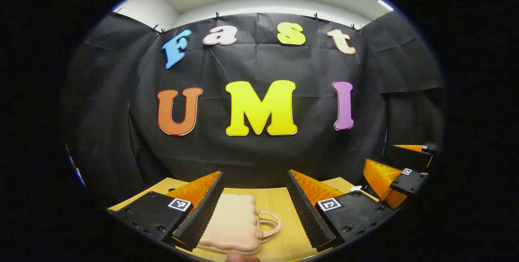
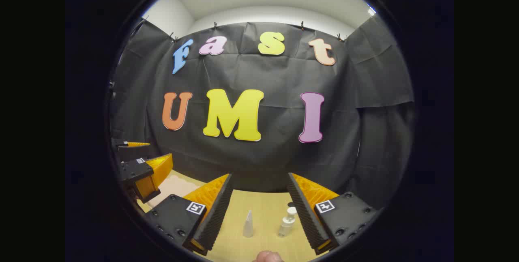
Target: First open the suitcase, pack the skin care products into it, and then close the suitcase.
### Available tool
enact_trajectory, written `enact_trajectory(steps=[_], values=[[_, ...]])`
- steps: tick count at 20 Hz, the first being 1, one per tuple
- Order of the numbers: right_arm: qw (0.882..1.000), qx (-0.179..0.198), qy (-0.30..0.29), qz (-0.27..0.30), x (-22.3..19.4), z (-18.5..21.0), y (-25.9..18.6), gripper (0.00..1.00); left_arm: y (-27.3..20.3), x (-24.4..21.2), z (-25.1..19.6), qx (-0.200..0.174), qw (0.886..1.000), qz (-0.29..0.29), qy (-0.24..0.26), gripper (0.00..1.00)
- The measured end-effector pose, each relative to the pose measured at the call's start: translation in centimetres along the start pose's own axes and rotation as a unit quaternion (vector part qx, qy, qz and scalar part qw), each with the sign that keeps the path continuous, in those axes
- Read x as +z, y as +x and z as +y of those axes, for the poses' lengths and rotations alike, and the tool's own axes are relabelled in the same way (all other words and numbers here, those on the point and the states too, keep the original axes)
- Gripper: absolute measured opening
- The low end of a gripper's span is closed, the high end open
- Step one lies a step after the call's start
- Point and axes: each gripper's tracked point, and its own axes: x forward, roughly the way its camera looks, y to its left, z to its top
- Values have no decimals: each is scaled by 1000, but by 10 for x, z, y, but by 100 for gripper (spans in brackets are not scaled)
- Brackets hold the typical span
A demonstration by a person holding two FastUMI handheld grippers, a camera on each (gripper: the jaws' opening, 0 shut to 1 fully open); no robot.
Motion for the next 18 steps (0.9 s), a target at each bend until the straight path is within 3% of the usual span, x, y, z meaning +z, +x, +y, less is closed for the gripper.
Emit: enact_trajectory(steps=[13, 18], values=[[1000, 12, 2, 12, -5, -4, 10, 80, 4, -2, -4, 15, 1000, 3, 2, 97], [1000, 4, -2, 23, -16, -22, 6, 80, 1, -18, -14, 13, 1000, 16, 4, 97]])
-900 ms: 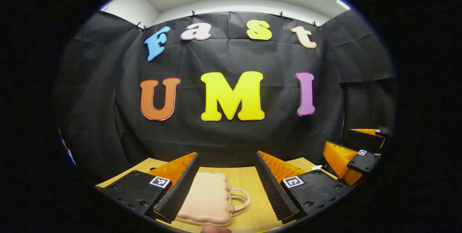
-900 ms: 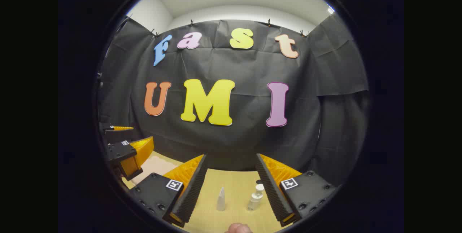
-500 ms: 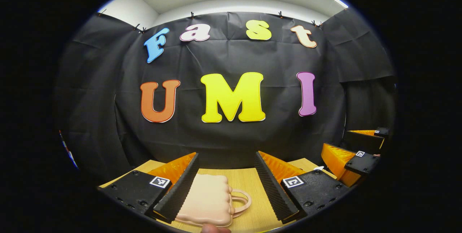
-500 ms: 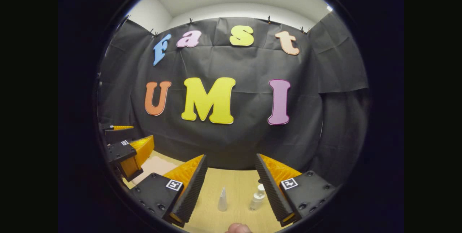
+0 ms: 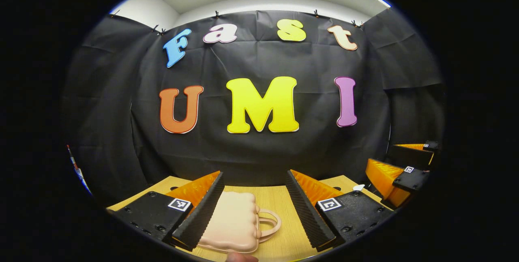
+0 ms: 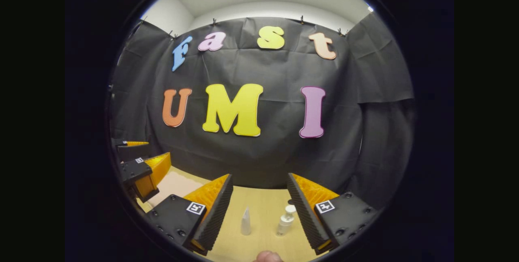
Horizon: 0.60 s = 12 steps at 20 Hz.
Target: First open the suitcase, pack the skin care products into it, and then close the suitcase.
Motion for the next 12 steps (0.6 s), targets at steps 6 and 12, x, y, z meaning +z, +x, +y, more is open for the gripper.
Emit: enact_trajectory(steps=[6, 12], values=[[999, -8, -12, 31, -31, -31, -11, 80, -1, -45, -28, -27, 998, 44, 21, 98], [997, -24, -18, 72, -70, -71, -18, 80, 13, -136, -43, -70, 973, 156, 157, 99]])
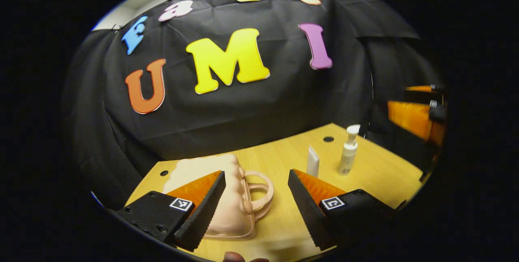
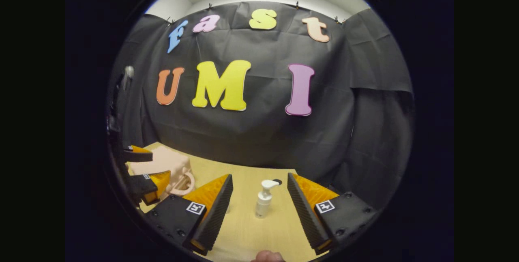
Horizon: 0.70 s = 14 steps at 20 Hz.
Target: First open the suitcase, pack the skin care products into it, and then close the suitcase.
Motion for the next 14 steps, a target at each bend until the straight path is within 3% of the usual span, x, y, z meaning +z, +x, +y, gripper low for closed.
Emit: enact_trajectory(steps=[4, 7, 10, 14], values=[[1000, -16, 3, 6, -8, -31, 1, 80, 35, -47, -16, -12, 991, 58, 121, 98], [1000, -26, 12, 14, -16, -51, 1, 80, 55, -72, -22, -4, 979, 93, 179, 97], [999, -26, 14, 22, -25, -67, 1, 80, 71, -81, -16, 18, 969, 114, 217, 92], [999, -10, 36, 31, -34, -77, 4, 80, 88, -91, -14, 8, 962, 138, 235, 77]])
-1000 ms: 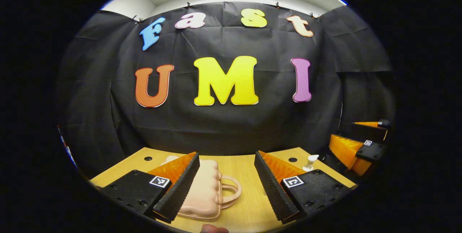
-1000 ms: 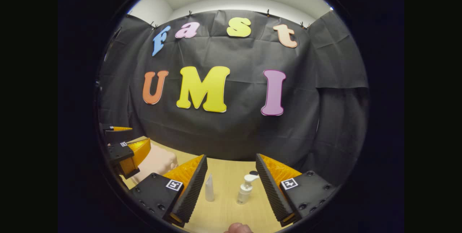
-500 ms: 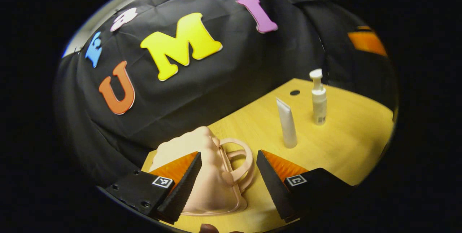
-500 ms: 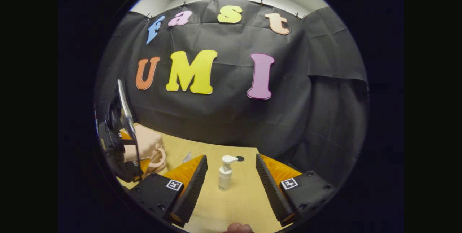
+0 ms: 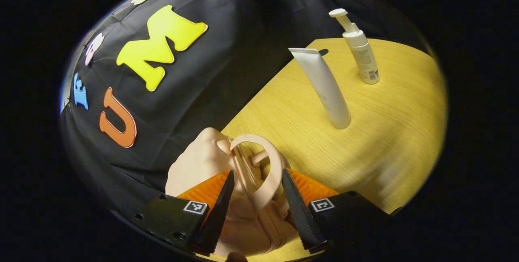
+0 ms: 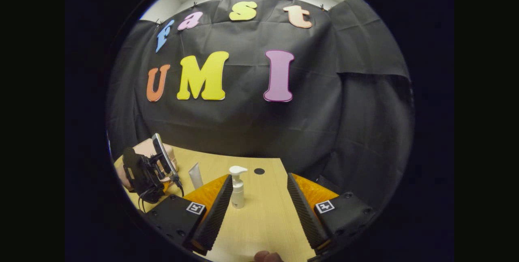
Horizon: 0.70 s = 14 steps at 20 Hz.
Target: First open the suitcase, pack the skin care products into it, and then close the suitcase.
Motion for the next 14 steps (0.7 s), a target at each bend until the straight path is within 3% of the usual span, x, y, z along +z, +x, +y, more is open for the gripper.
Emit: enact_trajectory(steps=[3, 5, 7, 8, 10, 11, 14], values=[[1000, 10, 4, 3, -6, -5, 3, 80, 9, -5, -5, -4, 1000, 20, 6, 56], [1000, 10, 2, 1, -7, -11, 2, 80, 14, -7, -8, -4, 999, 28, 13, 46], [1000, 7, 0, 1, -7, -14, -1, 80, 16, -7, -10, -8, 999, 33, 13, 43], [1000, 6, 0, 2, -6, -15, -3, 78, 16, -5, -10, -10, 999, 31, 11, 34], [1000, 2, -1, -1, -4, -15, -10, 80, 11, 4, -6, -8, 1000, 15, 1, 29], [1000, 0, 0, -3, -2, -13, -12, 80, 7, 9, -2, -6, 1000, 6, -4, 20], [1000, 1, 1, -11, 10, 5, -16, 80, -14, 18, 34, 13, 998, -19, -56, 9]])
